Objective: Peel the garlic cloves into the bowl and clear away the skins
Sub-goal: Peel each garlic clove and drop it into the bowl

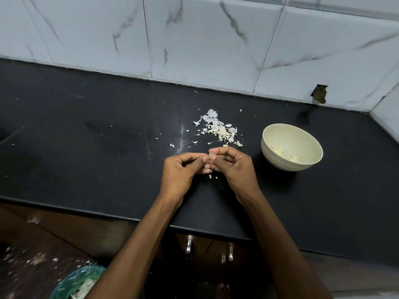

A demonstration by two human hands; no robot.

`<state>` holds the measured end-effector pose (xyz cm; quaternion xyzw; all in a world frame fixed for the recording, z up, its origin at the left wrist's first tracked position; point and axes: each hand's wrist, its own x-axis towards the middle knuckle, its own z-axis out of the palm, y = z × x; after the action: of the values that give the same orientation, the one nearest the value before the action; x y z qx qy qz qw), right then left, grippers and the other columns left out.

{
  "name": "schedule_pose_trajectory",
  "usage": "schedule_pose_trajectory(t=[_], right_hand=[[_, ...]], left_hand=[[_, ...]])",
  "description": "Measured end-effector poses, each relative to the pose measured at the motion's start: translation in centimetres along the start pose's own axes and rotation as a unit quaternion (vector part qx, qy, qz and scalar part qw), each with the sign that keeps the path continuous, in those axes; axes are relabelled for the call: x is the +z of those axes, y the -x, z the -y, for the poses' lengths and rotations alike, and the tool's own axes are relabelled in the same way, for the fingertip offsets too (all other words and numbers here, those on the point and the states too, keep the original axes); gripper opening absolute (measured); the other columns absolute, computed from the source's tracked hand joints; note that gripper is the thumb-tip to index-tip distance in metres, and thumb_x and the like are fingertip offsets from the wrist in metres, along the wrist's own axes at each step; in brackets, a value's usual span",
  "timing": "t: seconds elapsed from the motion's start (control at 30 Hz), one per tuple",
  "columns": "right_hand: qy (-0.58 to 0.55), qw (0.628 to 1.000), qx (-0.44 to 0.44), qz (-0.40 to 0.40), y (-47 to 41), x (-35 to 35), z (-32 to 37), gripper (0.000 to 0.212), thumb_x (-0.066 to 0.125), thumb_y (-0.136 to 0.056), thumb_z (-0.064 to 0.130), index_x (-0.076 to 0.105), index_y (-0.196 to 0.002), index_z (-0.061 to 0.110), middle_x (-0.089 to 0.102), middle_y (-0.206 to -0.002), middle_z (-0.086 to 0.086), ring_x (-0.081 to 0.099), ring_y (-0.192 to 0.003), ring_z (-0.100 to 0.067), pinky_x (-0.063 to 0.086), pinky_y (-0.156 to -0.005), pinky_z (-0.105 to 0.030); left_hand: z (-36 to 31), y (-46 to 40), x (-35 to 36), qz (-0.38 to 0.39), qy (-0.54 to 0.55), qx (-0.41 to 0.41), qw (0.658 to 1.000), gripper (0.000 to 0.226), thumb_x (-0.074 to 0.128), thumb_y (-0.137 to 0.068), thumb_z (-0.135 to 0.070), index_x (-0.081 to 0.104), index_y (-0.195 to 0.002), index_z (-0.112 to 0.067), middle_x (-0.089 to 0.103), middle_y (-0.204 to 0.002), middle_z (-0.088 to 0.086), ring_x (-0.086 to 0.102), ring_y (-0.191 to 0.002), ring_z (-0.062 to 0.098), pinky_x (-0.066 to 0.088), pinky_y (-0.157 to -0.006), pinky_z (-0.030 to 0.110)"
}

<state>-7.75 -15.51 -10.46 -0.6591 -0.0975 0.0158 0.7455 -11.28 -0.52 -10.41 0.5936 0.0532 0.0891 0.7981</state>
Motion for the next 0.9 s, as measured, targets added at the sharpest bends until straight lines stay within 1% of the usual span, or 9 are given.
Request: schedule_pose_trajectory(t=[0.1,0.2,0.33,0.47,0.57,0.67,0.73,0.83,0.9], right_hand=[[-0.008,1.0,0.007,0.001,0.08,0.05,0.1,0.013,0.07,-0.096,-0.001,0.071,-0.109,-0.003,0.076,-0.1,-0.023,0.076,-0.092,-0.025,0.063,-0.082,-0.03],[-0.018,1.0,0.014,0.002,0.07,0.13,0.19,0.015,0.07,-0.095,-0.002,0.071,-0.11,-0.003,0.076,-0.102,-0.024,0.076,-0.096,-0.029,0.063,-0.084,-0.03],[0.006,1.0,-0.003,0.015,-0.06,0.02,0.1,0.018,0.073,-0.094,0.0,0.072,-0.112,0.001,0.077,-0.104,-0.019,0.075,-0.103,-0.034,0.061,-0.092,-0.038],[0.034,0.999,-0.021,0.018,0.02,0.07,0.35,0.023,0.078,-0.09,0.0,0.073,-0.113,0.004,0.078,-0.106,-0.015,0.074,-0.105,-0.037,0.058,-0.1,-0.044],[0.05,0.998,-0.03,0.018,0.27,0.25,0.4,0.023,0.08,-0.088,0.0,0.074,-0.11,0.004,0.079,-0.101,-0.014,0.075,-0.1,-0.039,0.059,-0.097,-0.051],[0.103,0.993,-0.056,0.003,0.43,0.44,0.12,0.016,0.082,-0.089,0.008,0.077,-0.103,0.01,0.08,-0.092,-0.008,0.078,-0.091,-0.033,0.062,-0.088,-0.056],[0.126,0.99,-0.069,-0.013,0.55,0.6,0.09,0.013,0.082,-0.089,0.01,0.078,-0.101,0.011,0.08,-0.089,-0.005,0.079,-0.087,-0.027,0.064,-0.084,-0.051],[0.162,0.981,-0.104,-0.028,0.75,0.77,0.17,0.012,0.081,-0.089,0.007,0.078,-0.1,0.009,0.08,-0.086,0.001,0.079,-0.082,-0.017,0.064,-0.081,-0.038],[0.179,0.976,-0.121,-0.034,0.83,0.77,0.2,0.012,0.08,-0.089,0.005,0.078,-0.1,0.009,0.08,-0.086,0.003,0.078,-0.081,-0.013,0.063,-0.081,-0.033]], left_hand=[[0.09,-0.1,0.01,-0.008,0.008,-0.003,1.0,0.012,0.076,-0.091,-0.002,0.076,-0.1,0.006,0.077,-0.087,0.022,0.074,-0.077,0.025,0.064,-0.077,0.03],[0.13,-0.17,-0.02,-0.015,-0.015,0.011,1.0,0.007,0.076,-0.091,-0.004,0.077,-0.097,0.001,0.077,-0.085,0.019,0.073,-0.075,0.023,0.062,-0.075,0.029],[0.43,-0.46,-0.28,-0.017,-0.056,0.037,0.998,0.005,0.075,-0.093,-0.006,0.077,-0.096,-0.004,0.078,-0.087,0.014,0.071,-0.075,0.02,0.06,-0.076,0.031],[0.4,-0.46,-0.23,-0.02,-0.051,0.046,0.997,0.005,0.072,-0.094,-0.005,0.075,-0.098,-0.003,0.078,-0.086,0.011,0.07,-0.076,0.017,0.059,-0.077,0.029],[0.49,-0.51,-0.34,-0.02,-0.035,0.032,0.999,0.007,0.072,-0.094,-0.005,0.075,-0.099,0.0,0.077,-0.086,0.016,0.07,-0.075,0.021,0.061,-0.08,0.034],[0.39,-0.47,-0.23,-0.026,-0.015,0.019,0.999,0.009,0.072,-0.094,-0.003,0.074,-0.099,0.004,0.076,-0.081,0.015,0.07,-0.071,0.018,0.06,-0.073,0.028],[0.29,-0.39,-0.15,-0.027,-0.012,0.023,0.999,0.007,0.071,-0.094,-0.002,0.074,-0.098,0.004,0.076,-0.08,0.014,0.07,-0.071,0.018,0.06,-0.073,0.027],[0.34,-0.34,-0.22,-0.029,-0.025,0.035,0.999,0.006,0.072,-0.093,0.0,0.076,-0.097,0.001,0.077,-0.082,0.014,0.071,-0.075,0.019,0.06,-0.077,0.029],[0.41,-0.32,-0.2,-0.028,-0.031,0.04,0.998,0.007,0.073,-0.092,0.0,0.077,-0.097,-0.001,0.077,-0.084,0.015,0.072,-0.076,0.02,0.06,-0.078,0.03]])
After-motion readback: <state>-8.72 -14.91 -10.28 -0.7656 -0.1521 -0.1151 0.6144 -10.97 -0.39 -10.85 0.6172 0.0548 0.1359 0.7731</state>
